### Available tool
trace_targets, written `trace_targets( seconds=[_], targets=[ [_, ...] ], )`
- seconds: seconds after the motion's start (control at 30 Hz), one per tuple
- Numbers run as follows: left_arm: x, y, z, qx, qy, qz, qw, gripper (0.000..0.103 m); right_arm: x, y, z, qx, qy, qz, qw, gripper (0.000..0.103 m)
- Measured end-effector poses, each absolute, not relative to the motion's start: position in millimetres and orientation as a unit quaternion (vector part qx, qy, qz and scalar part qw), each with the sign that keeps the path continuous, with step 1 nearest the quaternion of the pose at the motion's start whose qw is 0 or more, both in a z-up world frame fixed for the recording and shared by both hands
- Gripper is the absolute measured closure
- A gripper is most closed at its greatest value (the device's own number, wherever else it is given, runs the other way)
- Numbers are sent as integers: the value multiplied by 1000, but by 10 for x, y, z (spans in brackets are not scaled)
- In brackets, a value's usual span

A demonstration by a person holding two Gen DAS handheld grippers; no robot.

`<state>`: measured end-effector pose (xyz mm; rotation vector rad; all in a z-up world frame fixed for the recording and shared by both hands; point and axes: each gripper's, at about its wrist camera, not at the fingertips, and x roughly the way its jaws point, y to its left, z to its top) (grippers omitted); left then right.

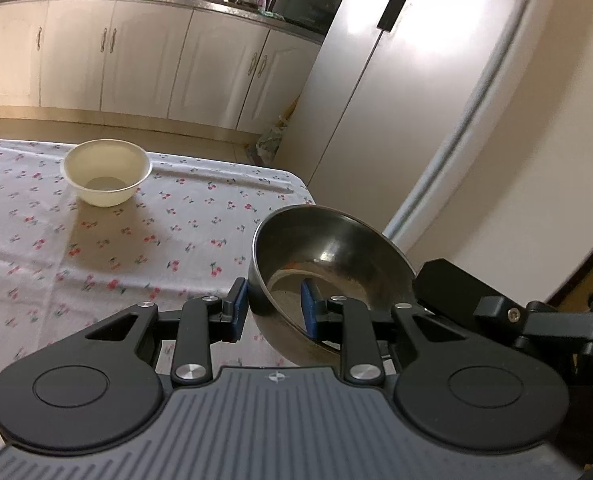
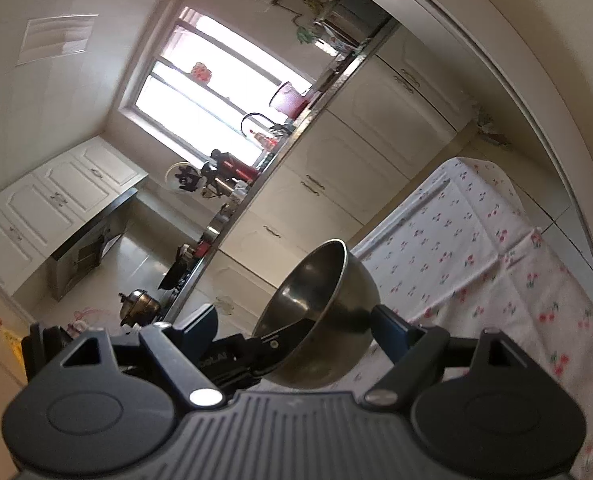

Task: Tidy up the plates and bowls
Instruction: 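Lift the steel bowl with the left tool and carry it toward the plate stack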

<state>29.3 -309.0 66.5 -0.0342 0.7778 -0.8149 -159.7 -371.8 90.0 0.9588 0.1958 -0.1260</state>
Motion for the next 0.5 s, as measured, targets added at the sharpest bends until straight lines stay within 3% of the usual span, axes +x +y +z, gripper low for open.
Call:
trace_targets(
  seconds=[0.5],
  targets=[
    [-301,-2489,640,-5,364,-376,852,75,-2116,-3057,772,491,101,-33,864,18]
  ],
)
